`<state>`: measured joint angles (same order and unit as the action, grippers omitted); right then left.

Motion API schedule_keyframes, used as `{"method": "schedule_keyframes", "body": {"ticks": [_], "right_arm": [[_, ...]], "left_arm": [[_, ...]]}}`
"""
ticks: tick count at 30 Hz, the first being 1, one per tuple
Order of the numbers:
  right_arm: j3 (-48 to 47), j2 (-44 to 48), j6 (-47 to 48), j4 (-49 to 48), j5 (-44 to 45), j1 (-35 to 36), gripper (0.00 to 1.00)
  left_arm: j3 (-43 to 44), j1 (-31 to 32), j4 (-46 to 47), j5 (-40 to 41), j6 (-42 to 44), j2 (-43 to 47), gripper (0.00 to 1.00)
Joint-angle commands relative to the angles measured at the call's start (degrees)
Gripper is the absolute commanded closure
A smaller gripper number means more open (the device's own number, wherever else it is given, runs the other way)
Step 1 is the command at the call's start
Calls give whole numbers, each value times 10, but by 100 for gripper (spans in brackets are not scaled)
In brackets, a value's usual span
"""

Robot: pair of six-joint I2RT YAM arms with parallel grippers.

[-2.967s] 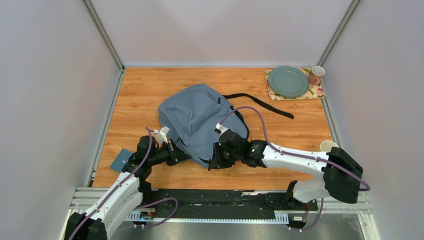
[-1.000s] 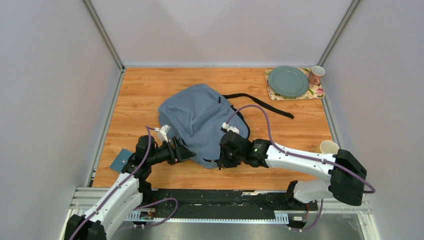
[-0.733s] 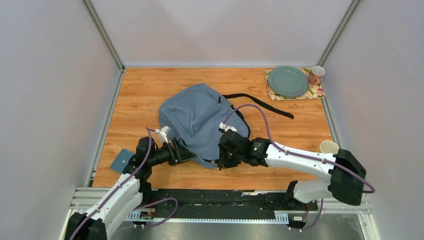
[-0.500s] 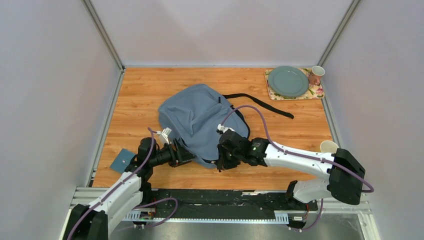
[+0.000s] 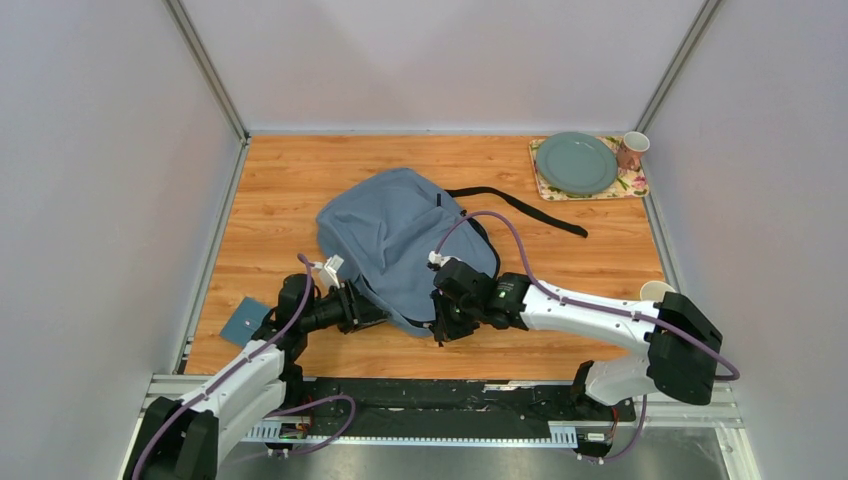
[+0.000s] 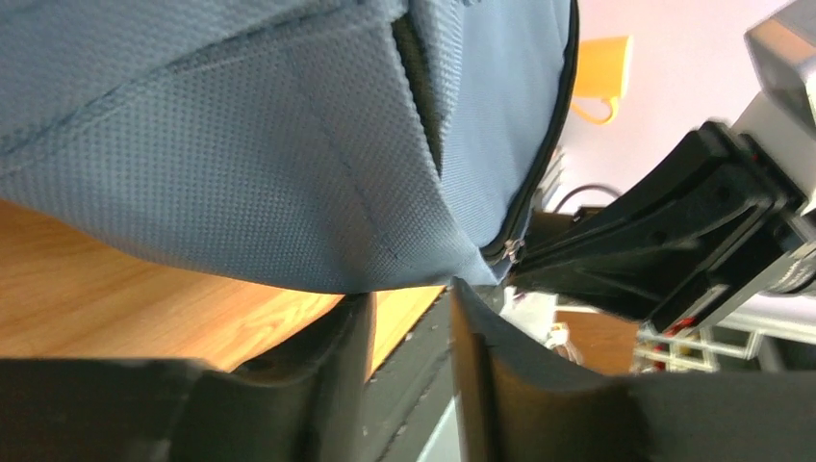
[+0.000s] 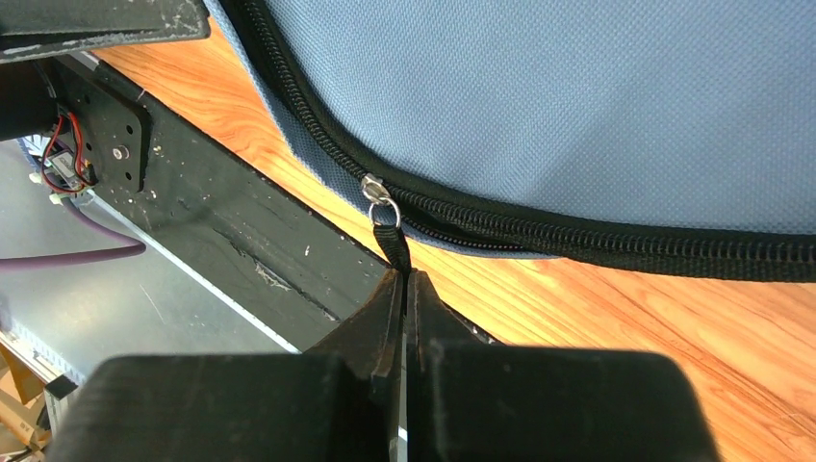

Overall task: Pack the student bag
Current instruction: Zip the student bag at the center of the board.

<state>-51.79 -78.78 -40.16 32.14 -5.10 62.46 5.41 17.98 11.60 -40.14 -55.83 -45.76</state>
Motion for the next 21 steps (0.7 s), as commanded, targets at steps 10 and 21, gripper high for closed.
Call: {"method": "schedule_keyframes", "body": {"ticks": [10, 21], "right_arm": [[-33, -11, 6, -2, -1, -1, 100], [-28, -4, -5, -23, -6, 0, 100]], "left_arm": [[-12, 42, -33, 146, -66, 152, 24], [27, 170, -29, 349, -59, 67, 23]]}}
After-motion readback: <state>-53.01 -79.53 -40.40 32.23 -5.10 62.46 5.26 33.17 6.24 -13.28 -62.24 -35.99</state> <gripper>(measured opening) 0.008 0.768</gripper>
